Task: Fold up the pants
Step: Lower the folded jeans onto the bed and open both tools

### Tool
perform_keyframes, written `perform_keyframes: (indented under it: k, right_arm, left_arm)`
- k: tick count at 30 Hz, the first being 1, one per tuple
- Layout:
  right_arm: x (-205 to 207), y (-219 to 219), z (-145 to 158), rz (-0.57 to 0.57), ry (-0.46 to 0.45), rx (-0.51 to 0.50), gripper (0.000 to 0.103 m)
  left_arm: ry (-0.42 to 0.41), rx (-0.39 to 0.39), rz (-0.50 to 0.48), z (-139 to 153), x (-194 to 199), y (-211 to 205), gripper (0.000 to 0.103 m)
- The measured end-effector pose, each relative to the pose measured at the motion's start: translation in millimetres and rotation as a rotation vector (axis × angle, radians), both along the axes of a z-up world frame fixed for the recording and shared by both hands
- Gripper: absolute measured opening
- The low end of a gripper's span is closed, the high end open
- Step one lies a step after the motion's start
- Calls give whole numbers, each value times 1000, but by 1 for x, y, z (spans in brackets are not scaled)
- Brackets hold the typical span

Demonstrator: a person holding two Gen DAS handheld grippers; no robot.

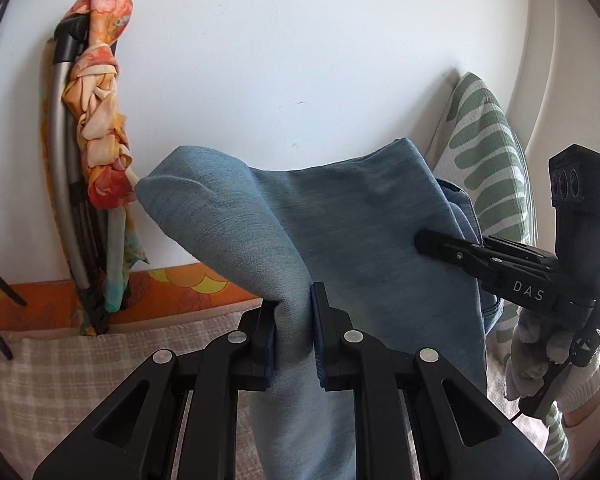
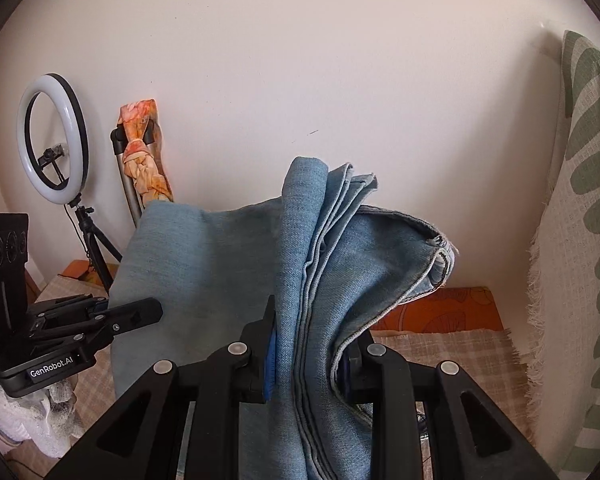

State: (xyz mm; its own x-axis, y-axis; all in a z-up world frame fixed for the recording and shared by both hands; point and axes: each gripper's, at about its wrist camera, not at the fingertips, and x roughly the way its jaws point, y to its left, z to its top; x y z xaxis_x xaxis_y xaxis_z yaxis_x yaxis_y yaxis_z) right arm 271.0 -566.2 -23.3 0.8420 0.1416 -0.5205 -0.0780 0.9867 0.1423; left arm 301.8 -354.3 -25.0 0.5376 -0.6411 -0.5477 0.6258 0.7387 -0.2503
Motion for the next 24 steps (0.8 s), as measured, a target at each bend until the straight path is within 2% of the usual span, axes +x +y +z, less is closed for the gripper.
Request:
perform_keyframes:
  k: [8,10,12,14,16,18,21,24]
  right_arm:
    - [70,-8,-64,-19,102,-3,24]
    - [81,-12,-75,-58,121,-14,30]
    - [88,-16,-82,-98,142,-33,35]
    - [90,-18,-84,-151,153,-62,43]
    - [89,-21,-84,-172,166,-70,44]
    - [85,-23,-83,-188,174,-80,45]
    - [74,-23,-77,-208,152,-105,58]
    - [62,-23,-66,-215,131,-88,61]
  left_arm:
    - [76,85,62,-55,49,-12,13]
    - [90,113,82,-64,57,-13,14]
    - [76,181,103,-69,62,-18,18]
    - [68,205,121,-69,61,-17,18]
    - [48,235,147,-67,59,-19,24]
    - [31,231,155,-61,54,-14,42]
    - [1,227,154,-48,40,-7,42]
    - [-20,220,144,-33,22,2,42]
